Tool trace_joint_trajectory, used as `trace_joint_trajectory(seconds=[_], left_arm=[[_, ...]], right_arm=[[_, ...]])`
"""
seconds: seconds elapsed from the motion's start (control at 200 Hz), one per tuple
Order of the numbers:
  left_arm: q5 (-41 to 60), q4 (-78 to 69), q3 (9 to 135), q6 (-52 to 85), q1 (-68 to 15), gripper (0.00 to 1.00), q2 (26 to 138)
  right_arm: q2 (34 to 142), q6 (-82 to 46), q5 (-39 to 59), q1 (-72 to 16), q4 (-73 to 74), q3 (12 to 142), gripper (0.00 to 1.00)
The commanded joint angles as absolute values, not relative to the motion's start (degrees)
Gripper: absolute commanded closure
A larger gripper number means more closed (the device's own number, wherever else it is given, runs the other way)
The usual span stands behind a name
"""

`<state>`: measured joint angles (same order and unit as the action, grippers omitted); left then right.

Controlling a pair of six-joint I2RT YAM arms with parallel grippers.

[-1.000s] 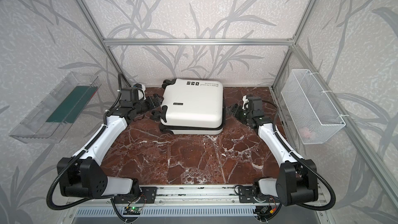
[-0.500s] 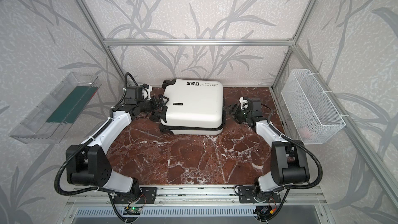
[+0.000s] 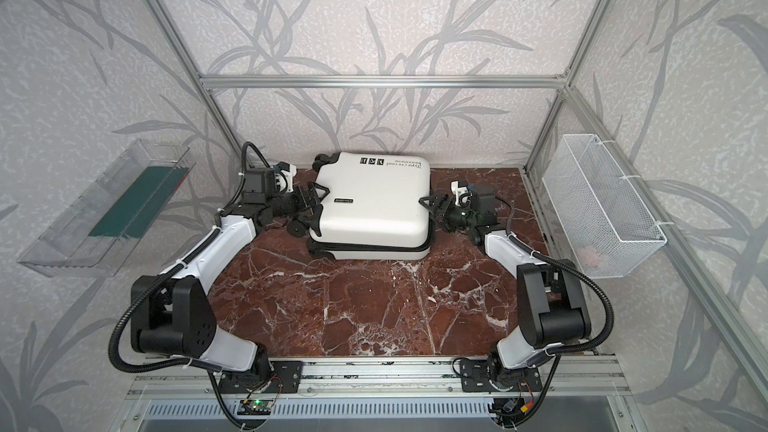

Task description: Pack the luggage

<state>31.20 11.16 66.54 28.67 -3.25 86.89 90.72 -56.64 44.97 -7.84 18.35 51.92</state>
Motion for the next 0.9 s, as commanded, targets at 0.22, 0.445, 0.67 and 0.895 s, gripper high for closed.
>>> trace_joint_trajectory(seconds=[0.22,0.445,0.67,0.895], left_arm=[[35.3,7.7,65.7,30.9,-3.5,0.01,85.8],[36.3,6.9,66.4,32.4,-4.7,0.01,84.3],[36.5,7.0,67.5,33.2,-6.7,0.01,82.5],[35.3,7.5,67.1,32.9,-8.5,0.01,80.5]], right_arm=[[90.5,-60.5,46.8,-10.0,21.9,55.8,0.21],[88.3,-61.5,46.8,-11.7,21.5,58.2,0.21],[85.4,-62.1,46.4,-12.4,20.7,59.4,0.22],[82.3,-59.7,44.9,-12.3,16.9,58.9,0.22]])
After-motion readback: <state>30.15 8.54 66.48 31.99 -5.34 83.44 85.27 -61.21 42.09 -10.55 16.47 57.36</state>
